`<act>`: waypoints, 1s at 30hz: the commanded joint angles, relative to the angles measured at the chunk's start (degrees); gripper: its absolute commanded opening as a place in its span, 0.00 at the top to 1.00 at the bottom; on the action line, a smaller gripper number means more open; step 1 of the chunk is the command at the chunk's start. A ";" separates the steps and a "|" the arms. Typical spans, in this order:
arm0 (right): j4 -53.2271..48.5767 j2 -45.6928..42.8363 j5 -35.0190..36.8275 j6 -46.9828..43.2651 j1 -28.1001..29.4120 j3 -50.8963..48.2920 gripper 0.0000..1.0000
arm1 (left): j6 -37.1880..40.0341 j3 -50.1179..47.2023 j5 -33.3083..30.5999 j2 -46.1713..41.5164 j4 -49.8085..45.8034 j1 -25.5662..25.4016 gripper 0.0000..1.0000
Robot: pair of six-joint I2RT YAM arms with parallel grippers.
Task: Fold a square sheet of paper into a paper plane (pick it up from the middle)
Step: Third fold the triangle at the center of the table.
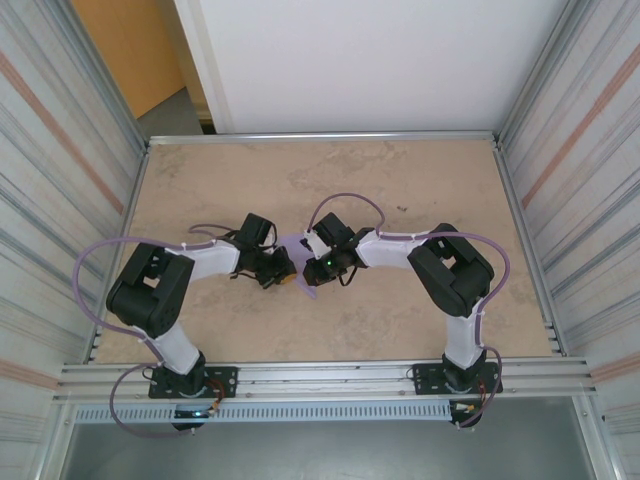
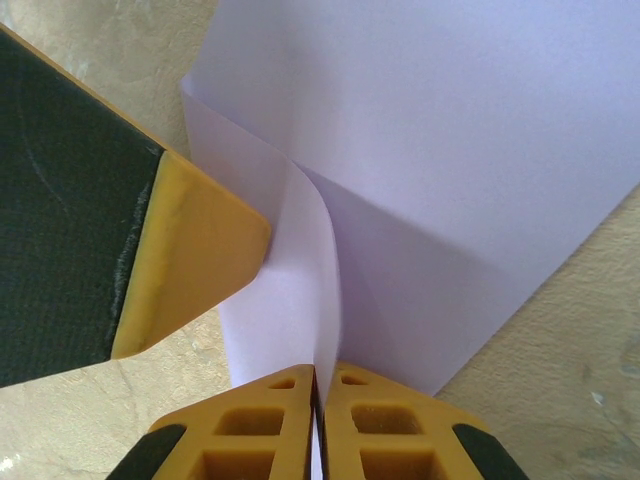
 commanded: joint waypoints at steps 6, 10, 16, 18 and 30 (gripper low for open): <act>-3.47 2.27 1.89 1.06 -0.41 0.50 0.89 | 0.34 -0.43 -1.29 1.80 -1.44 -0.17 0.92; -3.54 1.94 2.11 1.53 -0.54 0.53 0.88 | 0.47 0.21 -1.84 2.25 -2.65 -0.16 0.92; -3.74 -1.13 2.29 4.89 -1.68 0.92 0.77 | 0.66 0.61 -2.91 3.12 -4.59 -0.17 0.93; -3.65 -2.63 2.93 5.52 -2.02 0.59 0.73 | 0.41 0.58 -2.98 3.44 -4.59 -0.17 0.93; -2.60 -8.49 0.70 4.80 -1.93 -2.31 0.76 | 0.29 0.94 -3.15 4.25 -4.64 -0.17 0.93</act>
